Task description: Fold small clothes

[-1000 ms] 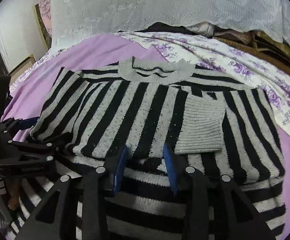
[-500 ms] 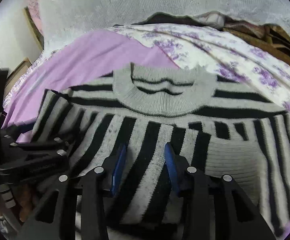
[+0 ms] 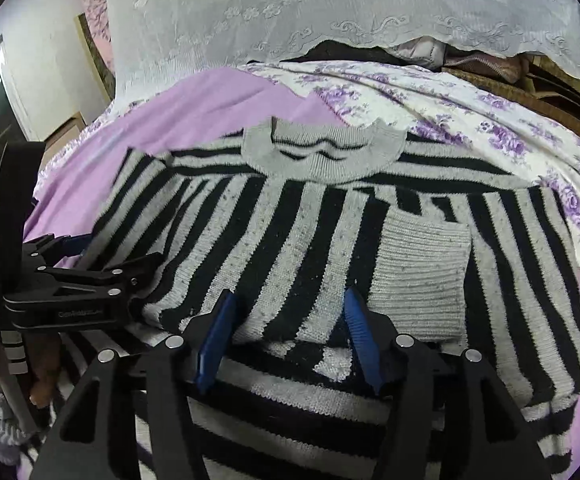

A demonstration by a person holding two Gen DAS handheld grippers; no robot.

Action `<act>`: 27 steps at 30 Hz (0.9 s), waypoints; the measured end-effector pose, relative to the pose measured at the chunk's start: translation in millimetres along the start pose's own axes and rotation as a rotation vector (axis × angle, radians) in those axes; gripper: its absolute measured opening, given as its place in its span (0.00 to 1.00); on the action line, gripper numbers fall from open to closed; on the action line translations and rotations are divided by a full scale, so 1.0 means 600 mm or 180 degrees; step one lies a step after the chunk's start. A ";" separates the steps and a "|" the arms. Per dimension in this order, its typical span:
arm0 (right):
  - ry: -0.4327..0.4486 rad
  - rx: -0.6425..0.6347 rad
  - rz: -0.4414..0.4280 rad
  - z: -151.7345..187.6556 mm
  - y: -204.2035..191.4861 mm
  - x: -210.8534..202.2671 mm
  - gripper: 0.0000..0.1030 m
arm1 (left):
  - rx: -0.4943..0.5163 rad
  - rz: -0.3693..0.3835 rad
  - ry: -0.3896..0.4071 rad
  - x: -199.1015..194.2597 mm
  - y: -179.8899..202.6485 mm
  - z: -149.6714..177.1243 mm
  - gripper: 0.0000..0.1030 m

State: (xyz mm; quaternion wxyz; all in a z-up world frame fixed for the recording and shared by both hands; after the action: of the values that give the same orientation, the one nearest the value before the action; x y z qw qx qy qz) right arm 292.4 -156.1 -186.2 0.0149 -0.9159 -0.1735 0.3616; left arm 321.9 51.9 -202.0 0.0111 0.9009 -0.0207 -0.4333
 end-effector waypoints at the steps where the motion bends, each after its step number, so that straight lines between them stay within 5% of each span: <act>1: 0.0099 0.0051 -0.0021 0.003 0.001 -0.026 0.56 | -0.0099 0.0039 0.0015 -0.012 -0.008 0.008 0.95; 5: 0.0286 0.0090 -0.0051 0.032 0.014 -0.114 0.59 | -0.0245 0.0418 0.0130 -0.082 -0.025 0.056 0.95; 11: 0.0213 0.0277 0.0204 0.122 0.060 -0.190 0.61 | -0.0174 0.0477 0.0174 -0.139 -0.025 0.128 0.95; 18: 0.0637 0.0845 0.0377 0.201 0.139 -0.329 0.67 | -0.0284 0.0753 0.0101 -0.184 -0.036 0.207 0.95; 27: 0.0463 0.1150 0.0200 0.269 0.159 -0.331 0.67 | -0.0022 0.1159 -0.0001 -0.236 0.000 0.275 0.95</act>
State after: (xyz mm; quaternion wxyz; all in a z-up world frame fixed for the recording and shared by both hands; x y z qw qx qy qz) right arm 79.3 -326.7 -189.3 0.1803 -0.9270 -0.0756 0.3201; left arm 104.5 58.3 -194.6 0.0925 0.8822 -0.1820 -0.4244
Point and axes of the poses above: each gripper's, at about its wrist camera, not at the fingertips, and x roughly the way its jaws point, y to its right, z to its underside, the point moved 5 cm from there along x, roughly the way its jaws point, and after that the axes turned 5 degrees about y, right-handed, at the moved point
